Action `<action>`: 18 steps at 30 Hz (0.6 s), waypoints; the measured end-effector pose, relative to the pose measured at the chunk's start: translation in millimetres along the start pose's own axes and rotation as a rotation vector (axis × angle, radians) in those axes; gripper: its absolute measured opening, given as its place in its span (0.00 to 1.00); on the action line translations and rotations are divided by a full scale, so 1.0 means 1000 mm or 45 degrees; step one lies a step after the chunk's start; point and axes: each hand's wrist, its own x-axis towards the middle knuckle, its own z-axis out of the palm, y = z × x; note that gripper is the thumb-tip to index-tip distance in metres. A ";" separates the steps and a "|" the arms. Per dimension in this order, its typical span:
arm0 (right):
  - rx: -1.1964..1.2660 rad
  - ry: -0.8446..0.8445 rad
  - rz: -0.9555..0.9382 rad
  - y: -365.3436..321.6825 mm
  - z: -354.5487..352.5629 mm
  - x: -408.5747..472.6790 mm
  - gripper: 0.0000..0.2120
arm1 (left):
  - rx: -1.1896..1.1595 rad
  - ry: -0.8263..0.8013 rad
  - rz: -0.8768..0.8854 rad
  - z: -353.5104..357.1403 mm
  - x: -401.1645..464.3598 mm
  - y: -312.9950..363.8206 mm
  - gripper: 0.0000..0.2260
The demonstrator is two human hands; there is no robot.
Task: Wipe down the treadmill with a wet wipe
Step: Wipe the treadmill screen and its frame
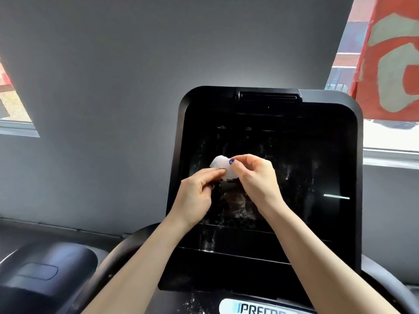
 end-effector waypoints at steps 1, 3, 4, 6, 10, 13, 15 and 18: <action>0.074 -0.014 0.038 0.001 0.002 0.001 0.04 | -0.022 -0.043 -0.031 -0.002 0.002 -0.002 0.25; 0.119 0.002 0.078 0.007 0.007 0.005 0.02 | -0.042 -0.114 -0.085 -0.008 0.004 -0.005 0.26; 0.119 0.017 0.096 0.009 0.010 0.008 0.01 | -0.048 -0.134 -0.092 -0.012 0.006 -0.008 0.26; 0.125 0.056 0.144 0.010 0.016 0.014 0.04 | -0.069 -0.132 -0.101 -0.022 0.009 -0.015 0.24; 0.004 0.199 0.052 0.004 0.022 0.033 0.07 | -0.022 0.046 -0.035 -0.040 0.021 -0.038 0.22; -0.234 0.311 -0.230 -0.010 0.026 0.059 0.06 | 0.157 0.283 0.087 -0.047 0.040 -0.064 0.22; -0.462 0.396 -0.524 -0.017 0.032 0.083 0.08 | 0.264 0.355 0.122 -0.047 0.054 -0.080 0.21; -0.759 0.411 -0.752 -0.022 0.049 0.120 0.08 | 0.361 0.354 0.159 -0.042 0.075 -0.103 0.24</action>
